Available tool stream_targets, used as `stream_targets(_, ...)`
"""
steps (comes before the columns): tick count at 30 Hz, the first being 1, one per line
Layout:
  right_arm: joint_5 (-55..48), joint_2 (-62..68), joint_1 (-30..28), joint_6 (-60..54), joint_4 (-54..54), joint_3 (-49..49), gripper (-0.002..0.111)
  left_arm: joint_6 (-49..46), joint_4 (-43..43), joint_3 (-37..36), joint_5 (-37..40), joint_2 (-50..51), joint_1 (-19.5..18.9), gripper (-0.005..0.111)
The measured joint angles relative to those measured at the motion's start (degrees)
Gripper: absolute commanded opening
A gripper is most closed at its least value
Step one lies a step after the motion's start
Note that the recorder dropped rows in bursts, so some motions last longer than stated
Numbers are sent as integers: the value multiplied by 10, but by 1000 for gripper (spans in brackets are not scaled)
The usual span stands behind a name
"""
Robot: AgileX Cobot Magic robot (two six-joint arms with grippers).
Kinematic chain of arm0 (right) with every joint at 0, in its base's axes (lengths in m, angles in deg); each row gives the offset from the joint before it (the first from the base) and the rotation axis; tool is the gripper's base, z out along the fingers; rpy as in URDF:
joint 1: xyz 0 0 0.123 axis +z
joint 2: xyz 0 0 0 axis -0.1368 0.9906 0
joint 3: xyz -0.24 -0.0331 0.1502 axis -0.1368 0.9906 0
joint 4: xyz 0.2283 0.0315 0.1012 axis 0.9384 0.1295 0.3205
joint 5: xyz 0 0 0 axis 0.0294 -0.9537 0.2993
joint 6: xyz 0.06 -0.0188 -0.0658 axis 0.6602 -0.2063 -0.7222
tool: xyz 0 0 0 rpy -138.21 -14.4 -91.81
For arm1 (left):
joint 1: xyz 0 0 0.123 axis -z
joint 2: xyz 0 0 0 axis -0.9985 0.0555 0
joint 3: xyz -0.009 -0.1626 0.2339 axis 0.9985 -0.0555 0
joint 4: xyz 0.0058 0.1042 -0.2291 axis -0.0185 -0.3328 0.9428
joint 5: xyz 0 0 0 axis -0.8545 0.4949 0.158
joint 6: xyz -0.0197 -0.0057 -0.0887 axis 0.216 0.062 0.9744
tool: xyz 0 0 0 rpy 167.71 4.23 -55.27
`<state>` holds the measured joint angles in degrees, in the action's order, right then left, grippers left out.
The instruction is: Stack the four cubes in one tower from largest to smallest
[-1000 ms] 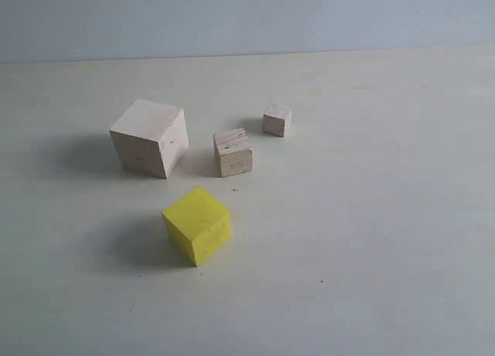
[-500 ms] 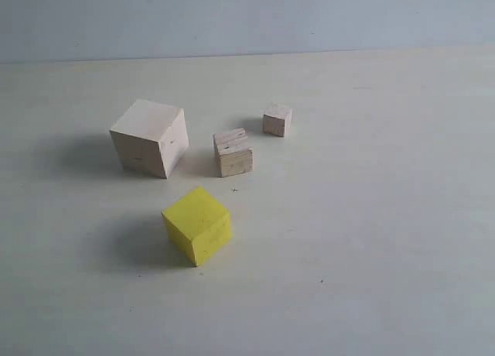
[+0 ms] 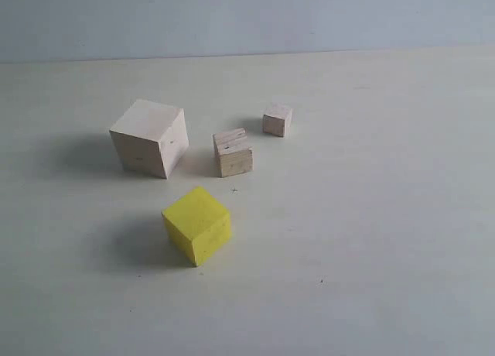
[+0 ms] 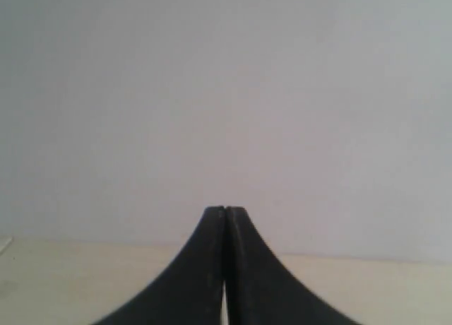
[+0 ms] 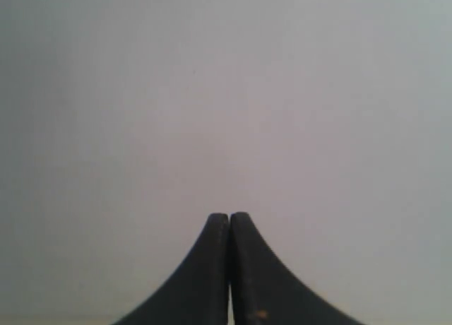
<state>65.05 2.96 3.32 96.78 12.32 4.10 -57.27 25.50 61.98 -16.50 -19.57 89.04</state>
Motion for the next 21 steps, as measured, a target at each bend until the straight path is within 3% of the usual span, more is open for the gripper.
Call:
stream_targets(3,-63,91,70,-34,12,-33,0,-6,1,47,49,91,58,0)
stream_targets(6,-125,203,142,-94,66,-49,0,-52,1,71,107,184,152,0)
stream_targets(11,-208,318,191,-130,147,-50,0,-66,2,73,146,262,232,0)
stream_targets(16,-257,406,206,-142,215,-50,0,-68,3,73,143,293,254,0)
stream_targets(21,-201,442,206,-143,235,-50,0,-68,3,73,136,294,254,0)
